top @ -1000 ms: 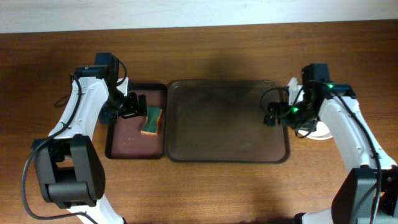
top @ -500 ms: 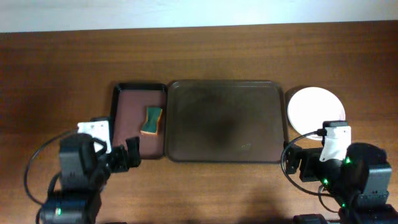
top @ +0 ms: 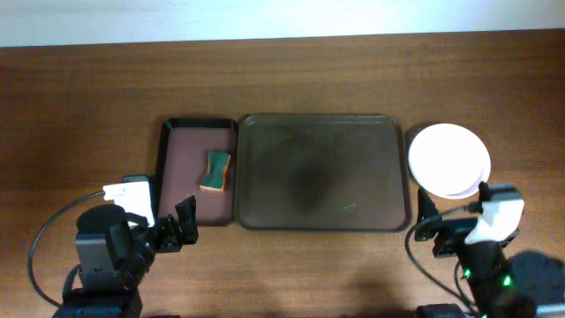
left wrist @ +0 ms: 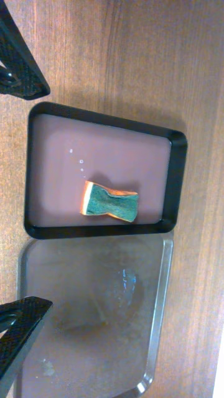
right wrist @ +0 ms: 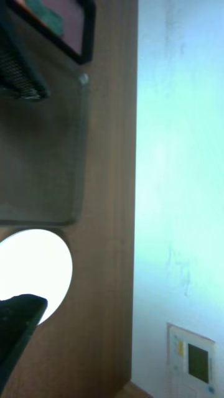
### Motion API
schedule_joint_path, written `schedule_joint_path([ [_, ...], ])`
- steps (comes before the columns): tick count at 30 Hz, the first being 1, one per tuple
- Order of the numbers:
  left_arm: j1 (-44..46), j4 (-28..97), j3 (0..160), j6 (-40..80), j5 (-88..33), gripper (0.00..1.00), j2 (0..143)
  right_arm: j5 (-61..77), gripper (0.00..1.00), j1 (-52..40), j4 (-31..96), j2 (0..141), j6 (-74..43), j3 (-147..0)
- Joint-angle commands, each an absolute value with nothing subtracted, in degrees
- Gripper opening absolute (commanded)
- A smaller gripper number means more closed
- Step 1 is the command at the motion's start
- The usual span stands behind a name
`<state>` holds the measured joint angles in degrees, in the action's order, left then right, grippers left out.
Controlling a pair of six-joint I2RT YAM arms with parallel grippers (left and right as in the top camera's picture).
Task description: Clean dirty plates on tray and stack at the side
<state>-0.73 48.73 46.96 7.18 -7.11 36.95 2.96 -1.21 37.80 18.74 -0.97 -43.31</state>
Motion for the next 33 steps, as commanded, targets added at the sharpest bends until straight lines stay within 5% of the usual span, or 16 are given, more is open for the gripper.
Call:
schedule_joint_path([
  [1, -0.91, 48.66, 46.39, 7.64, -7.53, 0.99, 36.88, 4.34, 0.99, -1.69, 24.62, 6.83, -0.27, -28.23],
  [7, -0.91, 48.69, 46.39, 7.64, -7.53, 0.99, 36.88, 4.25, 0.99, -2.66, -4.73, 0.19, -0.23, -2.68],
  [11, -0.91, 48.69, 46.39, 7.64, -7.55, 0.99, 36.88, 4.23, 0.99, -2.66, 4.14, 0.19, -0.43, -0.32],
  [26, -0.54, 49.43, 46.3, 7.64, -7.55, 0.99, 36.27, 4.25, 0.99, -2.66, 4.12, 0.25, -0.43, -0.32],
  [33, -0.56, 29.89, 21.69, 6.57, 1.91, 0.99, 11.57, 4.25, 0.99, -2.66, 4.12, 0.25, -0.43, -0.32],
])
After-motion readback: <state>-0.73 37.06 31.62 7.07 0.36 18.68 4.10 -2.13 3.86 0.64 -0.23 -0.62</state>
